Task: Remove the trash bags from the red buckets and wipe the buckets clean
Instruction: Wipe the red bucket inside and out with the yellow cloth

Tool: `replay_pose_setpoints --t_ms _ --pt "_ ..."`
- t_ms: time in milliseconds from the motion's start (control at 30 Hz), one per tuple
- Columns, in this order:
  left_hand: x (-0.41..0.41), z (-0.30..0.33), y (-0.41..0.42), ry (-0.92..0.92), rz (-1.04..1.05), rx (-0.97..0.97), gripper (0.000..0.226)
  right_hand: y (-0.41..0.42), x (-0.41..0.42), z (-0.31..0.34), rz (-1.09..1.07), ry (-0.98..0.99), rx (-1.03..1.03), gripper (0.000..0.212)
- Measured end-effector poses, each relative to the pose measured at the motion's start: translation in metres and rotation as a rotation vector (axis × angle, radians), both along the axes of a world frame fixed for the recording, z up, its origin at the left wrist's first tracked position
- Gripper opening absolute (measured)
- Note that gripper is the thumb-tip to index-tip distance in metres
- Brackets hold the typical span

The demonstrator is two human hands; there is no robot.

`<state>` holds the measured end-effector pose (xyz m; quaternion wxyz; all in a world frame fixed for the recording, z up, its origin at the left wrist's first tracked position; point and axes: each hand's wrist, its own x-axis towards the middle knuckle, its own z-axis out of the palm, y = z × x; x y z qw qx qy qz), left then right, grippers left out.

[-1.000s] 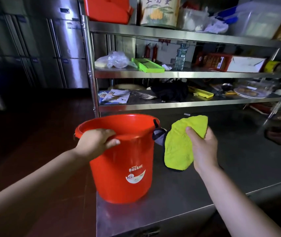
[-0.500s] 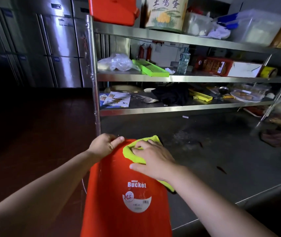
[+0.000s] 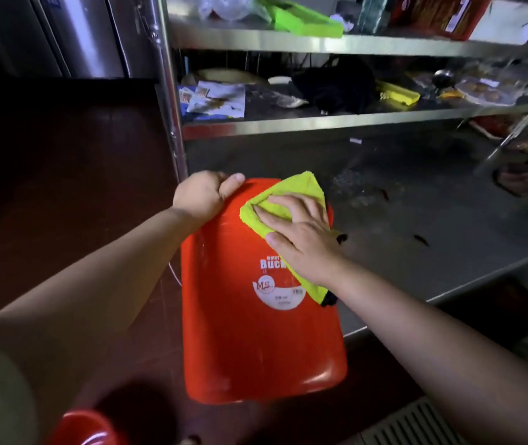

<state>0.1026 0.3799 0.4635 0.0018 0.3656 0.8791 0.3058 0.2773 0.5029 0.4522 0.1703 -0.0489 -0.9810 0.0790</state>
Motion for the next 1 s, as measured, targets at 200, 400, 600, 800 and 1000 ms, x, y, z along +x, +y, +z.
replay_pose_setpoints --t_ms 200,400,600,800,1000 --pt "0.003 0.000 0.005 0.023 -0.007 0.000 0.053 -0.017 0.067 -0.023 0.114 -0.054 -0.078 0.049" --pt "0.006 -0.001 0.003 0.006 0.047 -0.002 0.053 -0.042 0.134 -0.041 0.308 -0.089 -0.045 0.045" --pt "0.005 0.000 -0.002 -0.022 0.061 -0.007 0.051 -0.037 0.096 -0.032 0.302 -0.040 0.008 0.040" --pt "0.006 0.000 -0.006 -0.095 0.085 0.060 0.056 -0.001 -0.008 -0.001 0.067 0.009 0.009 0.041" --pt "-0.004 -0.018 -0.029 -0.152 0.124 0.158 0.070 0.001 -0.044 0.012 0.058 0.012 0.013 0.035"
